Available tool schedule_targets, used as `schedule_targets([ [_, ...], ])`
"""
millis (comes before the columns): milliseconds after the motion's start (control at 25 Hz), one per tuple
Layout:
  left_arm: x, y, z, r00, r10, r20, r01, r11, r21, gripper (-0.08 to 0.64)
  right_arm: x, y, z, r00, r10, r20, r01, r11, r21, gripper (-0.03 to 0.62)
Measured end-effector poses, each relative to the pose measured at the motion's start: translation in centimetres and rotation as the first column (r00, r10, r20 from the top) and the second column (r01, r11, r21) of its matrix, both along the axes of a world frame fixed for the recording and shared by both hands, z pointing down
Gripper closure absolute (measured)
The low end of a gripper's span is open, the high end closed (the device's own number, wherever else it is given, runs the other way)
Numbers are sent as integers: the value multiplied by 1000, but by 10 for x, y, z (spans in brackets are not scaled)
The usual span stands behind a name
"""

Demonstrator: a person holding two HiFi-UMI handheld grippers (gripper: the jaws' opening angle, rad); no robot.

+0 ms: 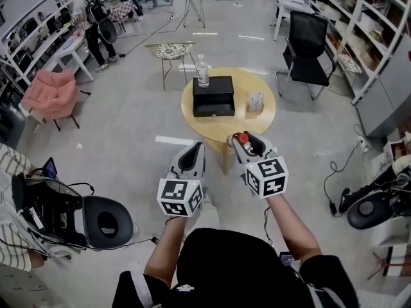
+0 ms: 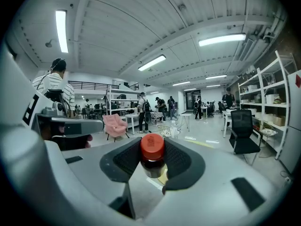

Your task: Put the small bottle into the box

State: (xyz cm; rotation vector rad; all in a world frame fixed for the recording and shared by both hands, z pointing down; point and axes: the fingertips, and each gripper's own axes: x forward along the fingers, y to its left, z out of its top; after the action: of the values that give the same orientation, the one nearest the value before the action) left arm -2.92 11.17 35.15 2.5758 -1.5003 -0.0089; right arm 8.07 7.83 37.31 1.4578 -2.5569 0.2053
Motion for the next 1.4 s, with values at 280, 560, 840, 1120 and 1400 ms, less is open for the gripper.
schedule_targets([
  [280, -4, -53, 13, 1000, -8, -13, 8, 1000, -12, 548, -5, -51, 12, 1000, -10, -9, 10, 1000, -11, 453],
  [560, -9, -99, 11, 1000, 1, -23, -2, 1000, -31, 549, -14, -94, 7, 1000, -10, -6, 10, 1000, -21, 453],
  [840, -10, -148, 10, 999, 41, -13, -41, 998, -44, 549, -17, -140, 12, 1000, 17, -13, -18, 999, -50, 453],
  [1120, -32, -196, 9, 998, 59, -7, -59, 997, -52, 548, -39, -186, 16, 999, 29, -15, -30, 998, -64, 453],
  [1400, -63, -240, -2, 997, 73, -9, -74, 996, -56, 548, -69, -228, 4, 999, 43, -14, -44, 997, -66, 453],
])
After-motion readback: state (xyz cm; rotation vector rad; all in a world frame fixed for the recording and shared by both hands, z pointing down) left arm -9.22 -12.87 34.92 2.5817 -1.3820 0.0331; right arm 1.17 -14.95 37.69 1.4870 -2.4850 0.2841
